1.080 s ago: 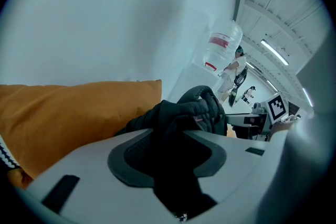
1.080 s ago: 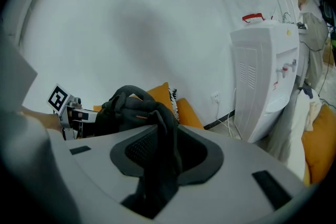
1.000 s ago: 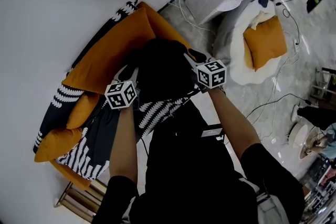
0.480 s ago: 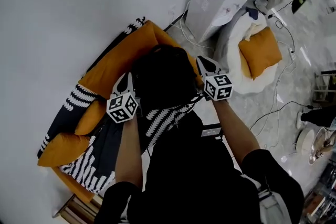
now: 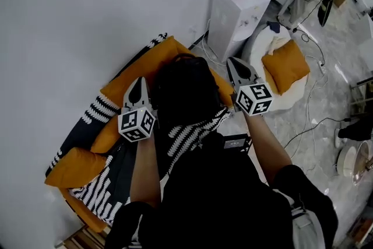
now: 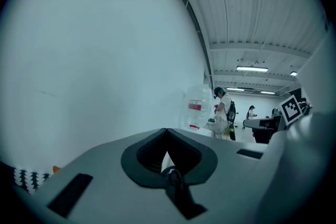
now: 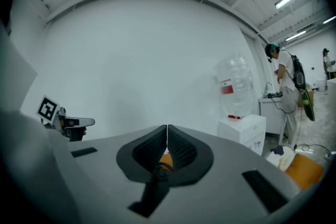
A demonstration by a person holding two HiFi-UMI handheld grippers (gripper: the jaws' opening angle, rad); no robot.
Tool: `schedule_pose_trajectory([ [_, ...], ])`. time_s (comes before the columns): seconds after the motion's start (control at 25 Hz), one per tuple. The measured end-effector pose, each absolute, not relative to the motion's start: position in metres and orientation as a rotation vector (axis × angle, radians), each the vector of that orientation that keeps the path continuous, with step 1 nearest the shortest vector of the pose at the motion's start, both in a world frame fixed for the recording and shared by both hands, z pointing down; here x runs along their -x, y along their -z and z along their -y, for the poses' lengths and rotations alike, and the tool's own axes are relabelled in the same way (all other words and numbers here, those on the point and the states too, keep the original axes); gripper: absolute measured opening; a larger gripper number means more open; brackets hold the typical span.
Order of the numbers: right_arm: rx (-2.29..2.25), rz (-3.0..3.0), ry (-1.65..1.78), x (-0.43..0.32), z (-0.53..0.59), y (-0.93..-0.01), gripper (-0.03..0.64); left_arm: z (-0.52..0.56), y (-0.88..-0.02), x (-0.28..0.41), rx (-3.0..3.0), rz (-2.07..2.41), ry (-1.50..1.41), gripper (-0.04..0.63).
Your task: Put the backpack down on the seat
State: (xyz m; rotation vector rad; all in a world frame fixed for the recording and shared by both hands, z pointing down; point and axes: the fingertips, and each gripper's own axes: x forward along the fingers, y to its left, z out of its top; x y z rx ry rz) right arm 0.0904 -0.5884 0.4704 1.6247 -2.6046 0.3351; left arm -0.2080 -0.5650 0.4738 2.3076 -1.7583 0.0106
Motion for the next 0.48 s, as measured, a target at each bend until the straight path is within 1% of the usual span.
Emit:
schedule_pose_trajectory([
  [0.2, -1.56, 2.693, -0.147, -0.091, 0.553, -0.424, 0.034, 0.532, -0.421, 0.195, -2.409, 1.779, 0.096, 0.015],
  [0.48, -1.595, 2.73, -0.147, -0.124, 0.498, -0.417, 0.034, 0.467, -0.391, 0.161, -2.462, 1.792, 0.134, 0.015],
])
